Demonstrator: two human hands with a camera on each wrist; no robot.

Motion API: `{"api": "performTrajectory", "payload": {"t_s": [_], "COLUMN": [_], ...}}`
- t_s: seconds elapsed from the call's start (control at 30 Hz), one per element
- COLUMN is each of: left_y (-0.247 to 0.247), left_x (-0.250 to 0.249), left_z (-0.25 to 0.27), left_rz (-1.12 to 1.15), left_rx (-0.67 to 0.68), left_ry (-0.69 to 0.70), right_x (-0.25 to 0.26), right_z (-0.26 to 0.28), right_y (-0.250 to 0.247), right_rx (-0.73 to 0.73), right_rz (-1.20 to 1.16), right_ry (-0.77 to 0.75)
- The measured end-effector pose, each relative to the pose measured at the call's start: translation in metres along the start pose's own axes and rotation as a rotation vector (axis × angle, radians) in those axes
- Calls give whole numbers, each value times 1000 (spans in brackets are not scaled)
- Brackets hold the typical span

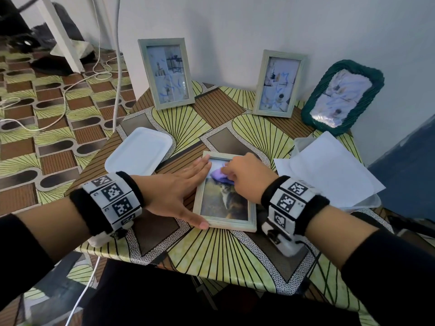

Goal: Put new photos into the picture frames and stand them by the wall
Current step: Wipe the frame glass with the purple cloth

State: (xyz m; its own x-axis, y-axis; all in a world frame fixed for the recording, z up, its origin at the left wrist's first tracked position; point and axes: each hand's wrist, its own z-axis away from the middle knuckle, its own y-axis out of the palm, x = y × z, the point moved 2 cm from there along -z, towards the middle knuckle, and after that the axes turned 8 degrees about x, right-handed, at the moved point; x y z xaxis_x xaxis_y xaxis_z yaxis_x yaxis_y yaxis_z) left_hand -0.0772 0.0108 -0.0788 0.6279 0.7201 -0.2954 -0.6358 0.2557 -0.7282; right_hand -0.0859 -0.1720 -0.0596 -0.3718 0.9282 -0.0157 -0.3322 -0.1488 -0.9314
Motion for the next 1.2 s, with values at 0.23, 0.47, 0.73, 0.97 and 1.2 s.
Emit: {"api": "performTrajectory", "payload": {"t_s": [0.23,0.47,0.73,0.97,1.2], "left_y": [-1,-1,0,1,1], "left_x": [-2,-3,-4,-4,-4], "left_z": [2,2,2,0,-1], "left_rz": [-21,-19,28,41,51], "left_rx": [-3,-10,-7,-4,-4], "left_ry": [-8,-2,-9,-4,8], "right_x": [25,31,17,10,-7], "right_z": [2,44,62,41,4], "right_y": [3,21,18,9,3], "right_rx": [24,110,178,133,81], "right_rz": [-82,-15,195,241,213], "right_ry": [-102,-352,-314,-173,-60]}}
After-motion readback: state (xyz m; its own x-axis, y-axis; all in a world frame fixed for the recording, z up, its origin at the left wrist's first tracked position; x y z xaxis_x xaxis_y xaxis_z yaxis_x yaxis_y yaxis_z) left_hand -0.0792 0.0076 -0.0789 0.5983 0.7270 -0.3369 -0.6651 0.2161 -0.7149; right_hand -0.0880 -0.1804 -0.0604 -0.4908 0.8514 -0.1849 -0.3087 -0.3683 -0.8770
